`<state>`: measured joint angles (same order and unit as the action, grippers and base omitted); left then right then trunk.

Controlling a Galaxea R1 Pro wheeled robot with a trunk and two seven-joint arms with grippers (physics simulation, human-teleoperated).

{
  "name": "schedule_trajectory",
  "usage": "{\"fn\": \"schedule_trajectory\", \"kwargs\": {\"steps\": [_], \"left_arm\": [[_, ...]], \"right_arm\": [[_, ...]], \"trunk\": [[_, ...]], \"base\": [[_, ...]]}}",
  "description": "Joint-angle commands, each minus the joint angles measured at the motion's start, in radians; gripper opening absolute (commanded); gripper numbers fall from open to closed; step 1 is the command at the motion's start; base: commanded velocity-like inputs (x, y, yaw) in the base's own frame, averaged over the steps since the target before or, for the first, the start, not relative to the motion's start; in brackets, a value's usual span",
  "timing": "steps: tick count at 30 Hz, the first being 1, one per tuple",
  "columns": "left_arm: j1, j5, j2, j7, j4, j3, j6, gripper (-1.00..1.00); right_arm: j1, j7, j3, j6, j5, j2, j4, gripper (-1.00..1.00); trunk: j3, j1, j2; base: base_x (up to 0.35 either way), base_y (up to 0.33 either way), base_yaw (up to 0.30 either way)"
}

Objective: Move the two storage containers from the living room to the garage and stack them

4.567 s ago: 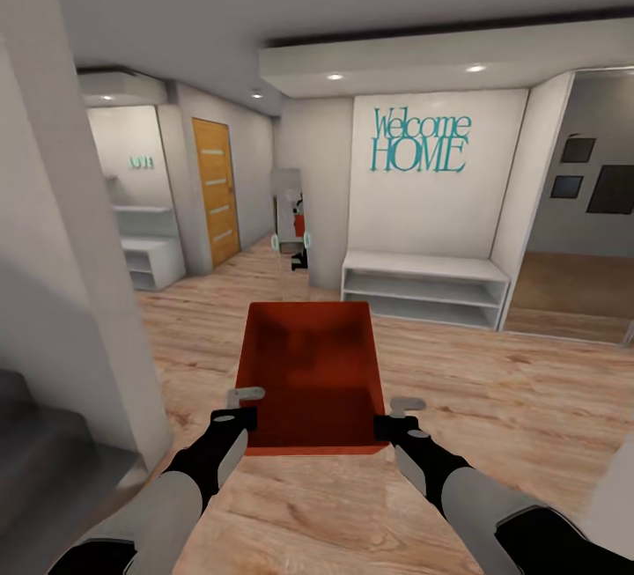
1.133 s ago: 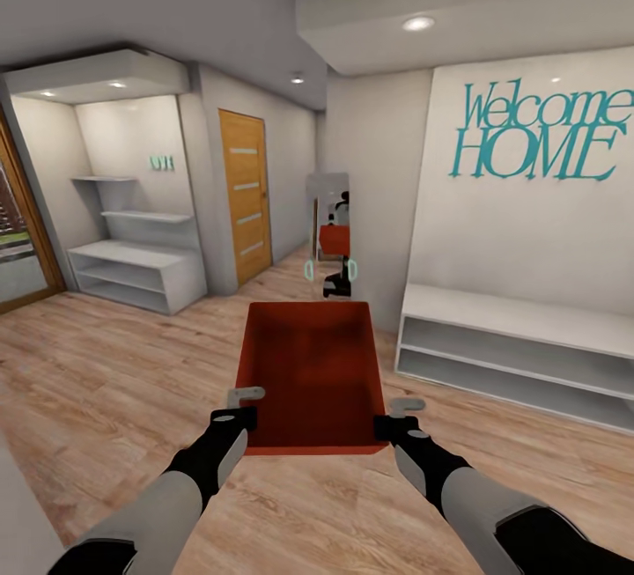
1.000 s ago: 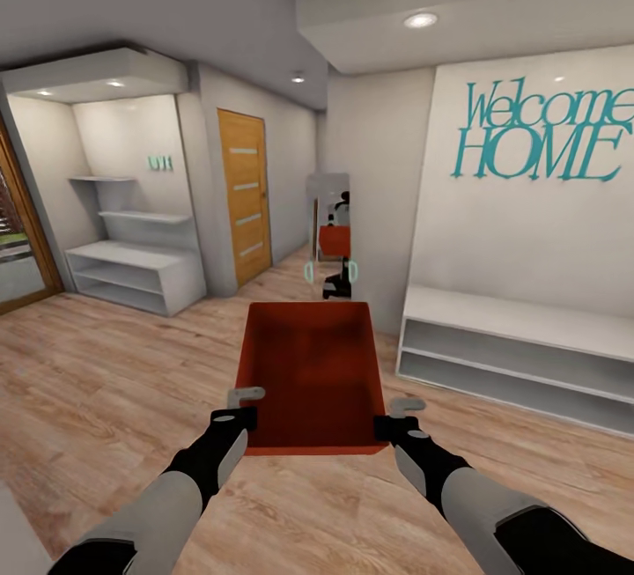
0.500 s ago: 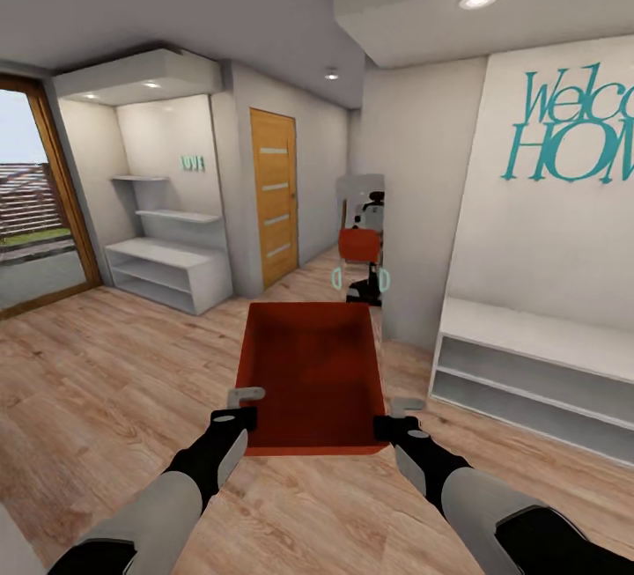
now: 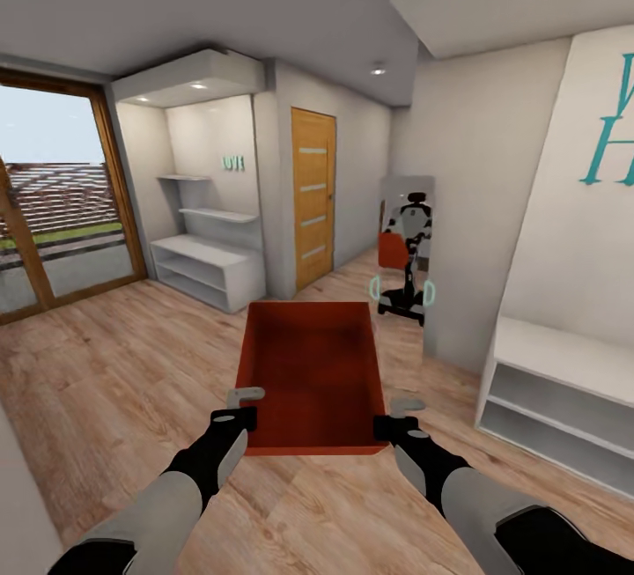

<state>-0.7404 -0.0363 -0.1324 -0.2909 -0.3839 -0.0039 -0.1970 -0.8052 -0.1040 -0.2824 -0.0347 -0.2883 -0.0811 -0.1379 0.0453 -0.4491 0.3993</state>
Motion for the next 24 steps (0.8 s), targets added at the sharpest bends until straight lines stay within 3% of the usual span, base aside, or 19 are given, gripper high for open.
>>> {"fn": "schedule_trajectory", "kwargs": {"steps": [1,24], "left_arm": [[0.0,0.016,0.007,-0.02,-0.004,0.028,-0.009,-1.0],[0.0,0.016,0.006,-0.02,-0.003,0.028,-0.009,-1.0]], "right_arm": [[0.0,-0.006,0.028,-0.005,-0.003,0.007,0.0,-1.0],[0.0,-0.006,0.028,-0.005,-0.003,0.008,-0.002,-1.0]], "trunk": [[0.0,-0.001,0.001],[0.0,-0.001,0.001]], "base": [[0.324,0.0,0.269],[0.324,0.0,0.027]]}}
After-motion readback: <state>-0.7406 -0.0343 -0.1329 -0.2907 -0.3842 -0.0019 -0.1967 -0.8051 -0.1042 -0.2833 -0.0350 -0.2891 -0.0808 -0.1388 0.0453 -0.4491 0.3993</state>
